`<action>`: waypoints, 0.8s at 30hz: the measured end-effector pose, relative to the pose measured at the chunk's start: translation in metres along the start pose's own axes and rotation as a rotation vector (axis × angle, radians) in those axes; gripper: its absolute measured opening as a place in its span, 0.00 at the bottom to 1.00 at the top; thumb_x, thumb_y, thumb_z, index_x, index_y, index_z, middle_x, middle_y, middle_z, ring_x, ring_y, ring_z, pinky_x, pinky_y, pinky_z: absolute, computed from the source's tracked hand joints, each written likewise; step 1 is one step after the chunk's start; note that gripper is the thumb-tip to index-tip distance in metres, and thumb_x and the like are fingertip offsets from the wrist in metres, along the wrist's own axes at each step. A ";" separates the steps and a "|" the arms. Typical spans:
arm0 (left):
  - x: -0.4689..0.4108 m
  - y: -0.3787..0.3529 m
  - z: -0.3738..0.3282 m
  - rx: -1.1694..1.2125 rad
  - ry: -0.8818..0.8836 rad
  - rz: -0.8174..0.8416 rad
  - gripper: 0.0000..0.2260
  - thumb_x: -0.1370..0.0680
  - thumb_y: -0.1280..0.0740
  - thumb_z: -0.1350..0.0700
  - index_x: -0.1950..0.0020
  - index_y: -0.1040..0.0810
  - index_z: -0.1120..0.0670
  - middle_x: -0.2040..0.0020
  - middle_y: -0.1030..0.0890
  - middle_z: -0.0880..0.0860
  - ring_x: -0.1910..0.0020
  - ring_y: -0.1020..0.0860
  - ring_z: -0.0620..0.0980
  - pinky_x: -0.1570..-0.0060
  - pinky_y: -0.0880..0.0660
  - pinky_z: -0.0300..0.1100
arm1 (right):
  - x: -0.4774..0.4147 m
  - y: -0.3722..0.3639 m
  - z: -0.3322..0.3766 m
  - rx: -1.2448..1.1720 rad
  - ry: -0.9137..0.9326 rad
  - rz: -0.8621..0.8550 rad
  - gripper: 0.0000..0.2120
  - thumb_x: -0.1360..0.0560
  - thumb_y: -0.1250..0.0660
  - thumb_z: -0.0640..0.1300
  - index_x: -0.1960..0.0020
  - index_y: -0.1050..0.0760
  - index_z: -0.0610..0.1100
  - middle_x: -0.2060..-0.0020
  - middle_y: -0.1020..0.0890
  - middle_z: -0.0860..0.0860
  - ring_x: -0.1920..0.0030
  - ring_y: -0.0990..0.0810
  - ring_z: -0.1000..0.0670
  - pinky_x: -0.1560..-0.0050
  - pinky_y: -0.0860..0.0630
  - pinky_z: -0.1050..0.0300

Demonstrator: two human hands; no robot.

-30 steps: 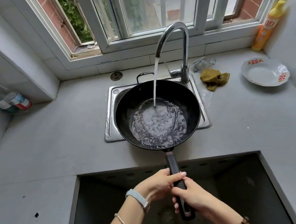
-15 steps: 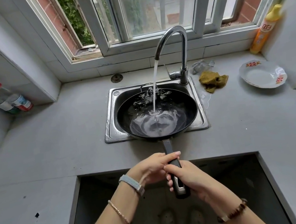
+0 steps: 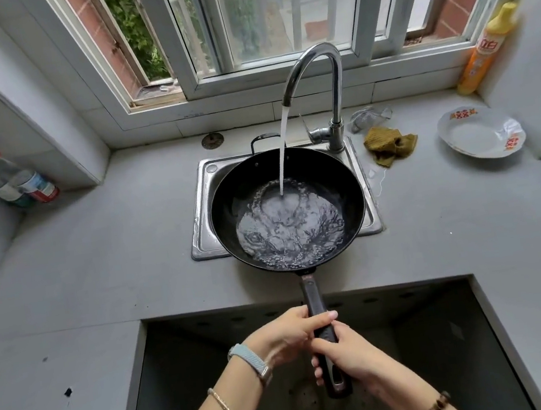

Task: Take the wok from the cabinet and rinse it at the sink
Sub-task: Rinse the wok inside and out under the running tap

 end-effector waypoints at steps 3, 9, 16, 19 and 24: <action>0.008 -0.002 -0.019 0.022 -0.013 0.010 0.14 0.21 0.34 0.51 0.51 0.27 0.62 0.65 0.24 0.59 0.81 0.28 0.50 0.81 0.28 0.38 | 0.000 -0.001 0.015 -0.032 0.037 0.005 0.02 0.23 0.38 0.35 0.51 0.27 0.38 0.73 0.23 0.47 0.74 0.24 0.51 0.71 0.23 0.56; 0.020 0.001 -0.059 0.034 -0.042 0.050 0.16 0.20 0.37 0.49 0.60 0.28 0.60 0.80 0.32 0.54 0.84 0.31 0.49 0.80 0.29 0.37 | -0.004 -0.005 0.052 -0.102 0.095 -0.014 0.10 0.23 0.38 0.36 0.62 0.27 0.38 0.74 0.24 0.48 0.76 0.25 0.54 0.73 0.24 0.60; 0.018 0.001 -0.059 0.019 -0.044 0.086 0.16 0.20 0.36 0.49 0.59 0.28 0.60 0.77 0.31 0.56 0.82 0.29 0.51 0.78 0.28 0.38 | -0.003 -0.004 0.051 -0.080 0.069 0.014 0.10 0.24 0.38 0.37 0.63 0.26 0.39 0.73 0.23 0.47 0.74 0.24 0.51 0.71 0.24 0.58; 0.017 0.000 -0.042 0.015 -0.033 0.081 0.15 0.21 0.34 0.50 0.52 0.29 0.63 0.68 0.26 0.59 0.80 0.27 0.50 0.78 0.27 0.38 | -0.001 -0.003 0.032 -0.073 0.037 0.023 0.05 0.23 0.37 0.36 0.58 0.27 0.38 0.73 0.23 0.48 0.73 0.23 0.50 0.70 0.23 0.56; 0.012 0.001 -0.013 -0.031 0.003 -0.009 0.16 0.22 0.32 0.51 0.46 0.30 0.62 0.66 0.21 0.54 0.79 0.27 0.47 0.79 0.29 0.38 | 0.002 -0.005 0.009 -0.059 -0.011 0.020 0.07 0.23 0.38 0.35 0.46 0.28 0.38 0.71 0.23 0.46 0.73 0.24 0.49 0.69 0.23 0.55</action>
Point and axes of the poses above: each hand's wrist, its own x-axis away from the middle knuckle, its own y-axis out of the back of the hand, z = x × y, the point moved 5 cm from there along -x, towards the middle knuckle
